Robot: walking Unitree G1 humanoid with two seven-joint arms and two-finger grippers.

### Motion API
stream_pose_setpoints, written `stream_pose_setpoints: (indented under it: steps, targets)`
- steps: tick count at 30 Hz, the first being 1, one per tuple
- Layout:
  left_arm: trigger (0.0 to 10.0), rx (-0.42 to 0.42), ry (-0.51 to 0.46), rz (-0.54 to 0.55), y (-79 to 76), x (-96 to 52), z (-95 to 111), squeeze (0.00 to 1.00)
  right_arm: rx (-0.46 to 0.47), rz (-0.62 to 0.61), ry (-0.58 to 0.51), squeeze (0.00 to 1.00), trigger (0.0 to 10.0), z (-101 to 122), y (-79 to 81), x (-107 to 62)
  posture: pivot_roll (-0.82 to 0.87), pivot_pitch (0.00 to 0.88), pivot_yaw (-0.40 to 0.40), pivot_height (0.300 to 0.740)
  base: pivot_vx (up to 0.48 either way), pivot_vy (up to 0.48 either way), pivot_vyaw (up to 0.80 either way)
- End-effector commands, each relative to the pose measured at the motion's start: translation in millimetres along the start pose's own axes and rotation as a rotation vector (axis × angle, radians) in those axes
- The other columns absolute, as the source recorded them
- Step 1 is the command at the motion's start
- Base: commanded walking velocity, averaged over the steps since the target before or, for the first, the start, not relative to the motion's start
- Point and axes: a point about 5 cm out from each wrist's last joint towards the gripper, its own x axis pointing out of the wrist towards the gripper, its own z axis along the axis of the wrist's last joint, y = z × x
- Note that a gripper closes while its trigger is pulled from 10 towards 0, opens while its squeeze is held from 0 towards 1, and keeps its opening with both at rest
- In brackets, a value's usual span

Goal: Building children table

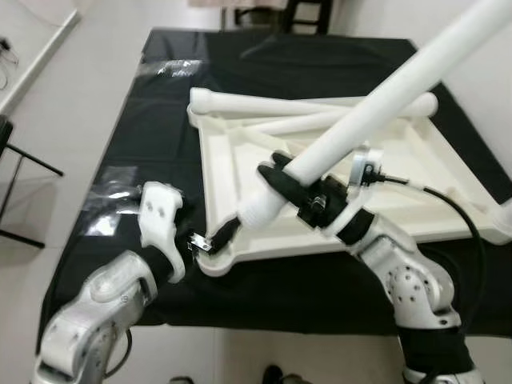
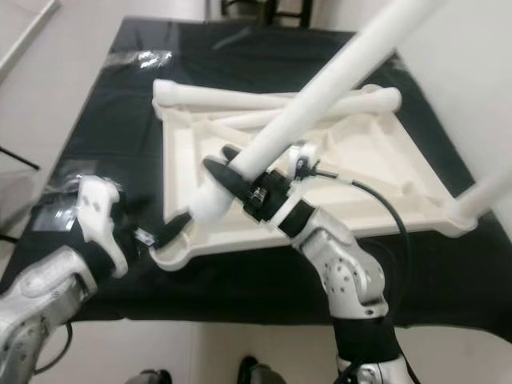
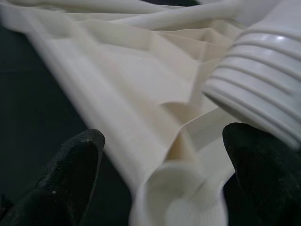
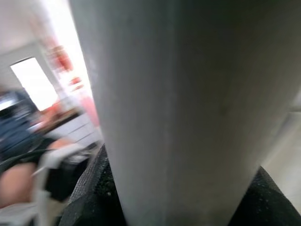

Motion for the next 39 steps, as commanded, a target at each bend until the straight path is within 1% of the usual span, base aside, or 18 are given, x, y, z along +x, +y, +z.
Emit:
stream_pose_setpoints:
  steps: [1, 8, 13, 15, 19, 21, 22, 25, 26, 27, 29, 30, 31, 32, 34, 36, 38, 39]
  targets:
    - [10.0, 0.008, 0.002, -0.024, -4.6, -2.0, -1.8, 0.0, 0.006, 0.054, 0.006, 0.0, 10.0, -1.1, 6.9, -1.6, 0.08, 0.217, -0.061, 0.74, 0.0, 0.0, 0.8]
    - [10.0, 0.013, 0.02, -0.001, -4.7, -5.8, -12.2, 0.0, -0.017, 0.118, 0.051, 0.0, 10.0, -5.0, 11.1, -7.3, 0.08, 0.219, -0.058, 0.74, 0.0, 0.0, 0.8]
    - [10.0, 0.027, 0.031, 0.012, -3.1, -8.6, -15.2, 0.0, -0.034, 0.116, 0.062, 0.0, 10.0, -7.3, 10.9, -8.1, 0.08, 0.219, -0.055, 0.74, 0.0, 0.0, 0.8]
    - [10.0, 0.043, 0.057, 0.018, -2.2, -12.1, -21.5, 0.0, -0.085, 0.006, 0.053, 0.0, 10.0, -9.9, -0.1, -5.8, 0.09, 0.217, -0.054, 0.74, 0.0, 0.0, 0.64]
    - [10.0, 0.044, 0.06, 0.018, -2.2, -12.4, -22.4, 0.0, -0.091, -0.012, 0.05, 0.0, 10.0, -10.0, -1.9, -5.5, 0.09, 0.217, -0.054, 0.74, 0.0, 0.0, 0.12]
    - [10.0, 0.056, 0.065, 0.013, -2.4, -12.9, -23.7, 0.0, -0.096, -0.041, 0.042, 0.0, 10.0, -8.6, -5.9, -5.4, 0.09, 0.218, -0.053, 0.74, 0.0, 0.0, 0.0]
    - [10.0, 0.072, 0.075, 0.026, 0.3, -14.2, -26.6, 0.0, -0.114, -0.084, 0.036, 0.0, 10.0, -6.0, -12.3, -6.4, 0.09, 0.218, -0.052, 0.74, 0.0, 0.0, 0.0]
    - [10.0, 0.072, 0.075, 0.026, 0.3, -14.2, -26.6, 0.0, -0.114, -0.084, 0.036, 0.0, 10.0, -6.0, -12.3, -6.4, 0.09, 0.218, -0.052, 0.74, 0.0, 0.0, 0.0]
    - [10.0, 0.092, 0.081, 0.037, 3.1, -15.9, -29.4, 0.0, -0.127, -0.109, 0.031, 0.0, 10.0, -3.3, -17.0, -8.9, 0.09, 0.219, -0.05, 0.74, 0.0, 0.0, 0.0]
    - [10.0, 0.108, 0.087, 0.067, 7.4, -19.0, -32.2, 0.0, -0.134, -0.073, 0.031, 0.0, 10.0, 1.0, -15.8, -15.7, 0.09, 0.225, -0.048, 0.74, 0.0, 0.0, 0.0]
    - [10.0, 0.108, 0.087, 0.067, 7.4, -19.0, -32.2, 0.0, -0.134, -0.073, 0.031, 0.0, 10.0, 1.0, -15.8, -15.7, 0.09, 0.225, -0.048, 0.74, 0.0, 0.0, 0.0]
    - [10.0, 0.116, 0.089, 0.088, 10.3, -21.3, -33.7, 0.0, -0.137, -0.038, 0.033, 0.0, 10.0, 3.7, -13.5, -20.4, 0.09, 0.227, -0.047, 0.74, 0.0, 0.0, 0.0]
    - [10.0, 0.128, 0.097, 0.09, 10.6, -24.0, -35.4, 0.0, -0.148, 0.017, 0.059, 0.0, 10.0, 6.2, -10.2, -28.6, 0.09, 0.233, -0.043, 0.74, 0.0, 0.0, 0.0]
    - [10.0, 0.128, 0.097, 0.09, 10.6, -24.0, -35.4, 0.0, -0.148, 0.017, 0.059, 0.0, 10.0, 6.2, -10.2, -28.6, 0.09, 0.233, -0.043, 0.74, 0.0, 0.0, 0.0]
    - [10.0, 0.141, 0.11, 0.079, 9.4, -27.2, -36.9, 0.0, -0.168, 0.076, 0.099, 0.0, 10.0, 8.8, -6.4, -38.1, 0.09, 0.239, -0.04, 0.74, 0.0, 0.0, 0.0]
    - [10.0, 0.141, 0.11, 0.079, 9.4, -27.2, -36.9, 0.0, -0.168, 0.076, 0.099, 0.0, 10.0, 8.8, -6.4, -38.1, 0.09, 0.239, -0.04, 0.74, 0.0, 0.0, 0.0]
    - [10.0, 0.142, 0.117, 0.075, 9.6, -29.6, -36.9, 0.0, -0.226, 0.12, 0.194, 0.0, 10.0, 6.3, -4.8, -44.5, 0.09, 0.253, -0.031, 0.74, 0.0, 0.0, 0.0]
    - [10.0, 0.142, 0.117, 0.075, 9.6, -29.6, -36.9, 0.0, -0.226, 0.12, 0.194, 0.0, 10.0, 6.3, -4.8, -44.5, 0.09, 0.253, -0.031, 0.74, 0.0, 0.0, 0.0]
